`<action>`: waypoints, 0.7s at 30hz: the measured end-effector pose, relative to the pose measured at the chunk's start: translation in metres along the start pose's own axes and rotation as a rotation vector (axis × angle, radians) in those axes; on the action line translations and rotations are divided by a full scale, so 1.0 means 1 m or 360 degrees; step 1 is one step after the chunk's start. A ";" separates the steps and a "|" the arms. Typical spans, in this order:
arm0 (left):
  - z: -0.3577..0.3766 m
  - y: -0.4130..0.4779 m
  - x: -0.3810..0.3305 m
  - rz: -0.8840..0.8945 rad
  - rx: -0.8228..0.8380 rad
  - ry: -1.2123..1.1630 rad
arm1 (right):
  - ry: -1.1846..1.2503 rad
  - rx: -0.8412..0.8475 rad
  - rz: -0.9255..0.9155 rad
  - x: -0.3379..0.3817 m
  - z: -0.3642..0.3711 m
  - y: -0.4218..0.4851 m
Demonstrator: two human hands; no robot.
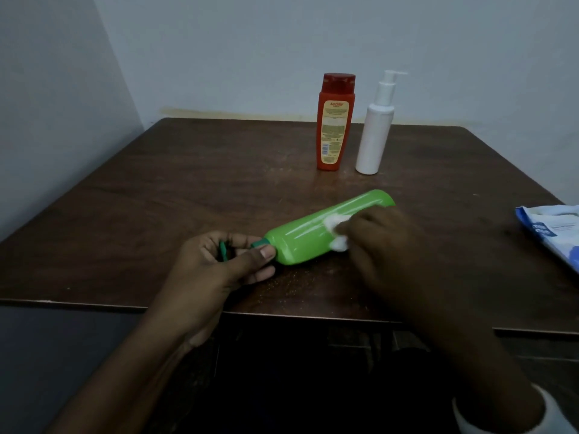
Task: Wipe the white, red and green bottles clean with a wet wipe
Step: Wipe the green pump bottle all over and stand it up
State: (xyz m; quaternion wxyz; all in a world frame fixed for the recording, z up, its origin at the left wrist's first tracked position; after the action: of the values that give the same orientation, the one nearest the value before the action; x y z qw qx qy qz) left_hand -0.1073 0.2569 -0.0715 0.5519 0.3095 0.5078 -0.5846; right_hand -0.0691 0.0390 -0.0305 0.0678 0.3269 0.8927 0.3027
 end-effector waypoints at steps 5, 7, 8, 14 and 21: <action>0.001 -0.002 0.000 0.0018 0.0003 0.0031 | -0.0134 -0.0064 0.0360 -0.035 -0.005 -0.010; 0.001 -0.002 0.000 0.0035 -0.0002 0.0038 | -0.0121 -0.0108 0.0280 -0.016 -0.001 -0.003; 0.002 -0.002 -0.001 0.0042 0.0005 0.0042 | -0.0098 -0.0113 0.0214 -0.002 0.001 0.001; 0.002 -0.004 -0.001 0.0034 0.0023 0.0064 | 0.0154 0.0021 -0.0302 0.061 0.006 0.006; 0.003 -0.005 -0.002 0.0051 0.0016 0.0106 | -0.0173 -0.0008 0.0233 -0.011 -0.001 -0.002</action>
State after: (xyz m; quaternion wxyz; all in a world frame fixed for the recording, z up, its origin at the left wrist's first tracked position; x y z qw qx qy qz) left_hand -0.1109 0.2542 -0.0680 0.5423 0.3397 0.5179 -0.5677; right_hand -0.0619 0.0304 -0.0320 0.0947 0.4072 0.8605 0.2911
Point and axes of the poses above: each hand's wrist, its own y-axis towards the middle knuckle, its own z-axis out of the palm, x = y × z, the point moved 5 cm from there along y, towards the middle knuckle, and after that the axes turned 10 degrees about -z, right-handed, at the moved point
